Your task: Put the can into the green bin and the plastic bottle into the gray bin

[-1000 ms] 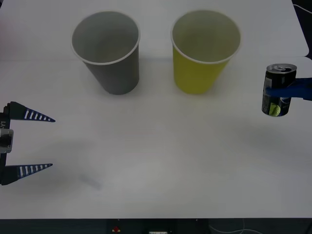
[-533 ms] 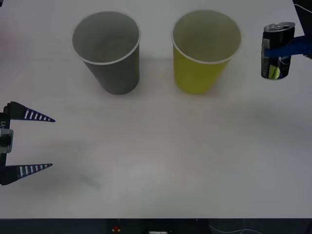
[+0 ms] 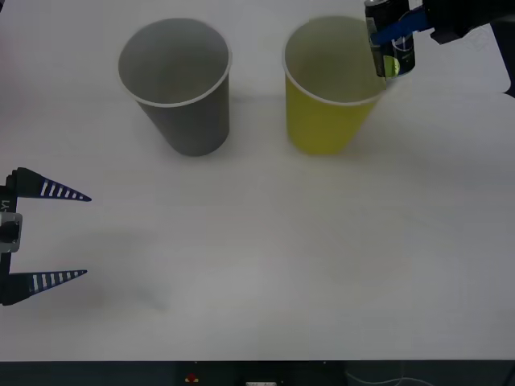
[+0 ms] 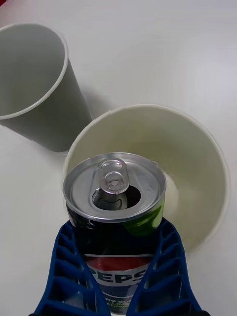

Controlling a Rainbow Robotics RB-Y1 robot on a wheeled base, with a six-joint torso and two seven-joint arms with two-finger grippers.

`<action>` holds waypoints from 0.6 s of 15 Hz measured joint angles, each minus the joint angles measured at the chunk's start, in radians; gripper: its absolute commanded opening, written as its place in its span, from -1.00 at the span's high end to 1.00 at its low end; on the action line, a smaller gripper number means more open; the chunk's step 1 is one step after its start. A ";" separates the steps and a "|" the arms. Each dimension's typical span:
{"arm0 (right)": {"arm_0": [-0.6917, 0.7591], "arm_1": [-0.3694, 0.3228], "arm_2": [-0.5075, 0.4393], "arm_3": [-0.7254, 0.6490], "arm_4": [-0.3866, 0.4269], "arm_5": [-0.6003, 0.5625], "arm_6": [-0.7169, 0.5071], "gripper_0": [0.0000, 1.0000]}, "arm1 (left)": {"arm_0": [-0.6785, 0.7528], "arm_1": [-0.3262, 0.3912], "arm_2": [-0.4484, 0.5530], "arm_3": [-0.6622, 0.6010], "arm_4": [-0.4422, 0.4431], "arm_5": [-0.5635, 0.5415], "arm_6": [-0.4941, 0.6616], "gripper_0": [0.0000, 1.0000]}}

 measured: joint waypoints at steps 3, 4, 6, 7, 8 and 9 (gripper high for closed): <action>-0.125 0.081 0.090 0.137 0.087 0.009 0.007 1.00 | 0.000 0.000 0.000 0.000 0.000 0.000 0.000 -1.00; -0.156 0.101 0.116 0.174 0.111 0.019 0.014 1.00 | 0.000 0.000 0.000 0.000 0.000 0.000 0.000 -1.00; -0.210 0.138 0.172 0.260 0.133 0.060 0.035 1.00 | 0.000 0.000 0.000 0.000 0.000 0.000 0.000 -1.00; -0.230 0.151 0.194 0.296 0.139 0.081 0.049 1.00 | 0.000 0.000 0.000 0.000 0.000 0.000 0.000 -1.00; -0.246 0.165 0.211 0.326 0.145 0.099 0.059 1.00 | 0.000 0.000 0.000 0.000 0.000 0.000 0.000 -1.00; -0.255 0.179 0.219 0.349 0.152 0.112 0.064 1.00 | 0.000 0.000 0.000 0.000 0.000 0.000 0.000 -1.00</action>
